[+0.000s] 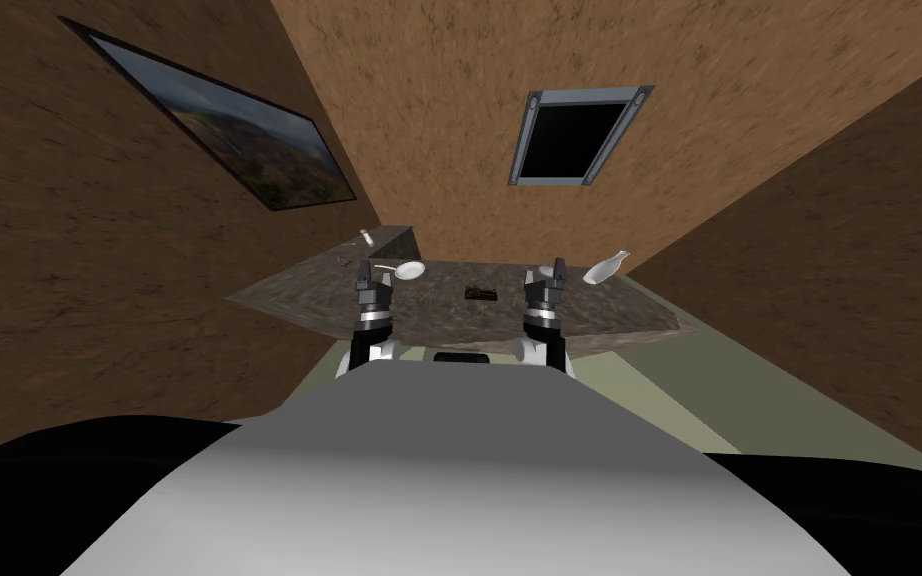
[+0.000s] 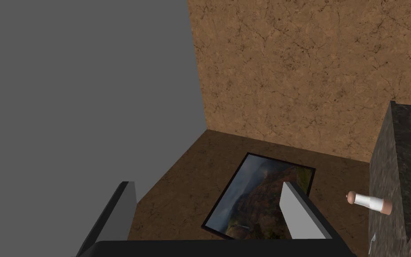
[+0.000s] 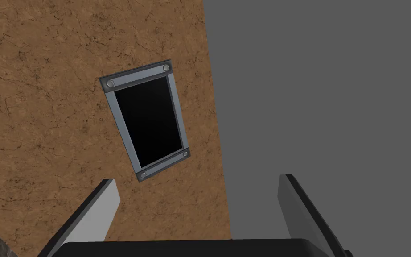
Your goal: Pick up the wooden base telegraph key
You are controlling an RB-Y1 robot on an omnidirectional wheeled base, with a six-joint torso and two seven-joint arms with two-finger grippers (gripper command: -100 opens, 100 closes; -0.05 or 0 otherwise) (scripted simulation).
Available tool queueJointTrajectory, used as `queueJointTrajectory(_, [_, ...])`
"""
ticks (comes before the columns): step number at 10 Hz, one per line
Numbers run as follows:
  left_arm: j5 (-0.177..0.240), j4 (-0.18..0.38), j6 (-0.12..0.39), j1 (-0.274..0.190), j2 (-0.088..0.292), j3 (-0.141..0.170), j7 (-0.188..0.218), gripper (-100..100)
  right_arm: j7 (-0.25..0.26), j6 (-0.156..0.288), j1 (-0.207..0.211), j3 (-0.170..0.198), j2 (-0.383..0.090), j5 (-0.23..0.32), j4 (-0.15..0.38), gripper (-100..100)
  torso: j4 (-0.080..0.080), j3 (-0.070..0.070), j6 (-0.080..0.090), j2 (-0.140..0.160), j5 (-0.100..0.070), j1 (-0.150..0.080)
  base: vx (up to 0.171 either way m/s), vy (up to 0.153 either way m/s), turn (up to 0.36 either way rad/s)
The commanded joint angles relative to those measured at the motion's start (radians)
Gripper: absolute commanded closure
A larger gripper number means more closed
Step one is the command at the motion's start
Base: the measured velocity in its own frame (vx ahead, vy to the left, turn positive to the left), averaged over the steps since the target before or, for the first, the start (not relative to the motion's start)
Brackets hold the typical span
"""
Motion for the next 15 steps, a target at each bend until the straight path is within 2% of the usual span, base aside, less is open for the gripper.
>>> queueJointTrajectory(1, [0.0, 0.0, 0.0, 0.0, 0.0, 0.0, 0.0, 0, 0.002, 0.004, 0.017, -0.007, -0.03, 0.003, 0.002, -100, 0.0, 0.0, 0.0, 0.0, 0.0, 0.0, -0.026, 0.002, 0.008])
queueJointTrajectory(4, [0.0, 0.0, 0.0, 0.0, 0.0, 0.0, 0.0, 0, 0.01, 0.018, 0.082, -0.032, -0.097, 0.017, 0.008, -100, 0.001, 0.003, 0.0, 0.005, 0.0, 0.002, -0.073, 0.027, 0.023])
queueJointTrajectory(7, [0.0, 0.0, 0.0, 0.0, 0.0, 0.0, 0.0, 0, 0.025, 0.041, 0.18, -0.074, -0.15, 0.042, 0.02, -100, 0.002, 0.005, 0.0, 0.009, 0.0, 0.002, -0.115, 0.031, 0.068])
queueJointTrajectory(8, [0.0, 0.0, 0.0, 0.0, 0.0, 0.0, 0.0, 0, 0.025, 0.041, 0.189, -0.074, -0.15, 0.042, 0.02, -100, 0.002, 0.005, 0.0, 0.009, 0.0, 0.002, -0.077, 0.021, 0.025])
queueJointTrajectory(9, [0.0, 0.0, 0.0, 0.0, 0.0, 0.0, 0.0, 0, 0.032, 0.051, 0.222, -0.09, -0.164, 0.053, 0.025, -100, 0.002, 0.004, 0.0, 0.007, 0.0, 0.001, -0.068, 0.033, 0.073])
queueJointTrajectory(10, [0.0, 0.0, 0.0, 0.0, 0.0, 0.0, 0.0, 0, 0.032, 0.051, 0.232, -0.09, -0.164, 0.053, 0.025, -100, 0.001, 0.003, 0.0, 0.006, 0.0, 0.002, -0.053, 0.03, 0.036])
queueJointTrajectory(11, [0.0, 0.0, 0.0, 0.0, 0.0, 0.0, 0.0, 0, 0.04, 0.061, 0.271, -0.108, -0.176, 0.065, 0.031, -100, 0.001, 0.003, 0.0, 0.004, 0.0, 0.002, -0.062, 0.027, 0.086])
queueJointTrajectory(12, [0.0, 0.0, 0.0, 0.0, 0.0, 0.0, 0.0, 0, 0.04, 0.061, 0.279, -0.108, -0.176, 0.065, 0.031, -100, 0.001, 0.003, 0.0, 0.005, 0.0, 0.001, -0.056, 0.021, 0.045])
queueJointTrajectory(14, [0.0, 0.0, 0.0, 0.0, 0.0, 0.0, 0.0, 0, 0.059, 0.082, 0.362, -0.145, -0.197, 0.092, 0.046, -100, 0.001, 0.003, 0.0, 0.006, 0.0, 0.001, -0.098, 0.039, 0.13])
queueJointTrajectory(15, [0.0, 0.0, 0.0, 0.0, 0.0, 0.0, 0.0, 0, 0.059, 0.082, 0.382, -0.145, -0.197, 0.092, 0.046, -100, 0.002, 0.004, 0.0, 0.008, 0.001, 0.003, -0.083, 0.049, 0.078])
